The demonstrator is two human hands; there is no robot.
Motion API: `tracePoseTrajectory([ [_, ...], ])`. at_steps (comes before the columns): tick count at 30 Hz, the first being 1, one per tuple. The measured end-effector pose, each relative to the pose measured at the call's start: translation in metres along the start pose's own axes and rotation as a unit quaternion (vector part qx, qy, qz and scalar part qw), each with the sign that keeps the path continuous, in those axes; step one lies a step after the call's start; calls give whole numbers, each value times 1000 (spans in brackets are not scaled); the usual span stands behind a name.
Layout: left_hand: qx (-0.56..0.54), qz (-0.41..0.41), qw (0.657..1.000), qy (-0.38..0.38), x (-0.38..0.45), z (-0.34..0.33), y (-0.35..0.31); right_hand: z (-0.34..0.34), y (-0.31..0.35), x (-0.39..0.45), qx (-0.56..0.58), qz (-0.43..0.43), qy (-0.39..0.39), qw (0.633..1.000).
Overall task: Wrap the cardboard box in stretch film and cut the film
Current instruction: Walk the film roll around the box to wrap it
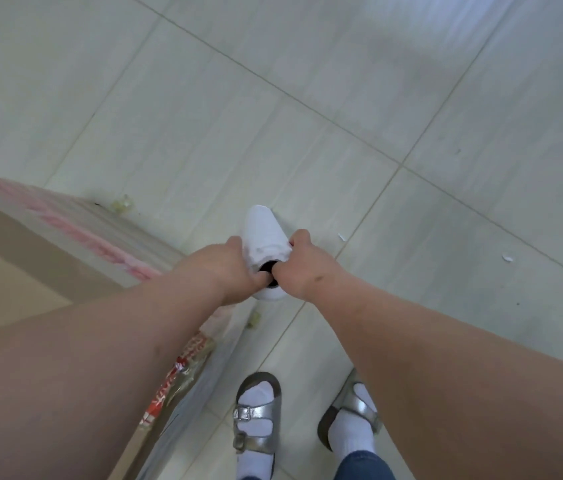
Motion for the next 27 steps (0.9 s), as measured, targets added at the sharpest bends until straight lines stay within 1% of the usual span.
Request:
tracePoseTrajectory([
  [1,-34,18,999,20,2,-3,2,1,2,1,-10,2,-2,1000],
  [2,-57,17,998,18,5,-2,3,3,5,2,-30,8,-6,1000],
  [4,-55,4,998,-21,11,9,2,9,16,4,-86,27,-32,995],
  [7,-1,-22,994,-110,16,38,4,26,42,4,-160,71,-98,980],
  [8,23,-37,989,-141,16,49,5,31,52,5,-177,84,-108,975],
  [10,83,-80,977,-177,19,66,3,35,68,11,-187,86,-90,974],
  [12,134,-131,961,-205,23,78,1,36,78,18,-157,63,-50,984],
  [13,139,-150,953,-224,26,83,2,39,82,22,-138,52,-44,988],
  [14,116,-155,951,-241,29,89,6,43,87,25,-122,44,-46,990],
  [15,71,-136,957,-244,32,94,12,47,92,28,-112,37,-51,992],
  [16,14,-97,968,-232,34,96,21,51,98,30,-102,27,-55,993],
  [17,-46,-47,979,-191,37,95,30,55,103,33,-88,17,-59,994],
  [18,-114,0,985,-128,40,90,37,57,109,36,-66,4,-58,996],
  [19,-206,37,975,-69,41,86,41,58,114,39,-38,-10,-52,998],
  [20,-300,61,951,-32,43,84,45,57,120,41,-9,-22,-41,999],
  [21,-356,71,931,-33,46,87,49,54,126,42,13,-29,-28,999],
  [22,-348,68,934,-53,50,96,54,51,132,43,26,-32,-15,999],
  [24,-230,56,965,-110,57,120,65,46,147,45,37,-31,7,999],
  [26,-123,43,979,-156,62,144,75,45,163,47,30,-34,24,999],
  [27,-90,41,981,-167,65,152,81,46,172,50,20,-35,29,999],
])
Point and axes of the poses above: each hand's wrist, its own x-axis towards the middle knuckle, its own z-axis out of the back of the hand, y = z × x, the point moved 5 cm from there along x, towards the middle knuckle, and after that the axes turned 8 degrees about -z, right-handed, at the moved point
